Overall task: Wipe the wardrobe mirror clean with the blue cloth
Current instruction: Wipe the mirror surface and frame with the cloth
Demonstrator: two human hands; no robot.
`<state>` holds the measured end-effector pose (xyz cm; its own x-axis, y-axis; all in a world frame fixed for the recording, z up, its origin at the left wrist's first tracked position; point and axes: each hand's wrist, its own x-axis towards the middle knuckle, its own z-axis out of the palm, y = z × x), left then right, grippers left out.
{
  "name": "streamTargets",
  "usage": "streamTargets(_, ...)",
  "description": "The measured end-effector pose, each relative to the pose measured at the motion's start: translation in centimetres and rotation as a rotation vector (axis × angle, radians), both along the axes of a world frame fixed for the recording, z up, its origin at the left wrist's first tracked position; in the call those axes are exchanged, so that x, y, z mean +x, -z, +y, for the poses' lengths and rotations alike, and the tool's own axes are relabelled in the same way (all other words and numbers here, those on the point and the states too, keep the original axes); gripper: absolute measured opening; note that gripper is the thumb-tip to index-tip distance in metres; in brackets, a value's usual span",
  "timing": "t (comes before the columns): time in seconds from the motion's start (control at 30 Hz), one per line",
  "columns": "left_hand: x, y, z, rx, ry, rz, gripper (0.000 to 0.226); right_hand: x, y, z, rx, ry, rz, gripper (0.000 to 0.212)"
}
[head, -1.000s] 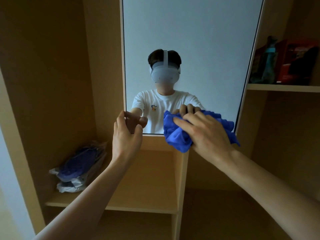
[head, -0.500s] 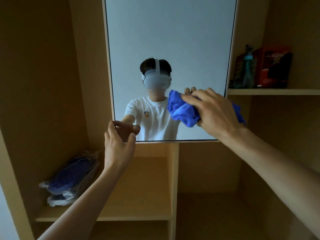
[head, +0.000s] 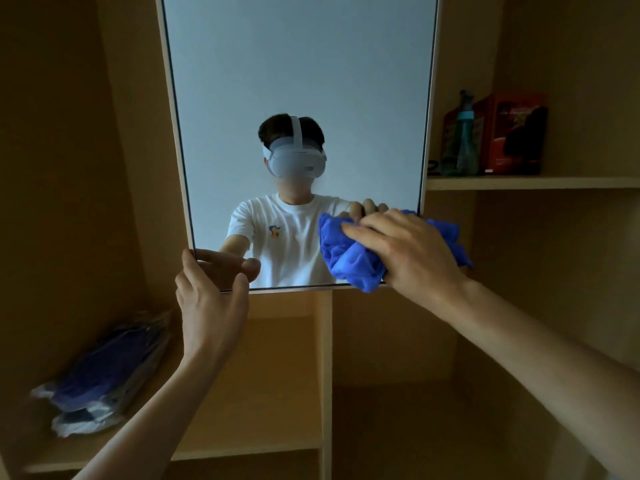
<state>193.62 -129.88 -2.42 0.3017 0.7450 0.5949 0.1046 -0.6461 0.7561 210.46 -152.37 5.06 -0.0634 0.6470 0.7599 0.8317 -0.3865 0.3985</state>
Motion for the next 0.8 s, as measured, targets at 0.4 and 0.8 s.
streamTargets(0.4, -0.4, -0.4, 0.2, -0.002, 0.036, 0.073, 0.091, -0.2, 1.8, -0.9, -0.076, -0.036, 0.106, 0.043)
streamTargets(0.8, -0.2, 0.1, 0.1, 0.047, 0.002, 0.080, 0.095, 1.8, -2.5, -2.3, 0.261, 0.009, 0.047, 0.047)
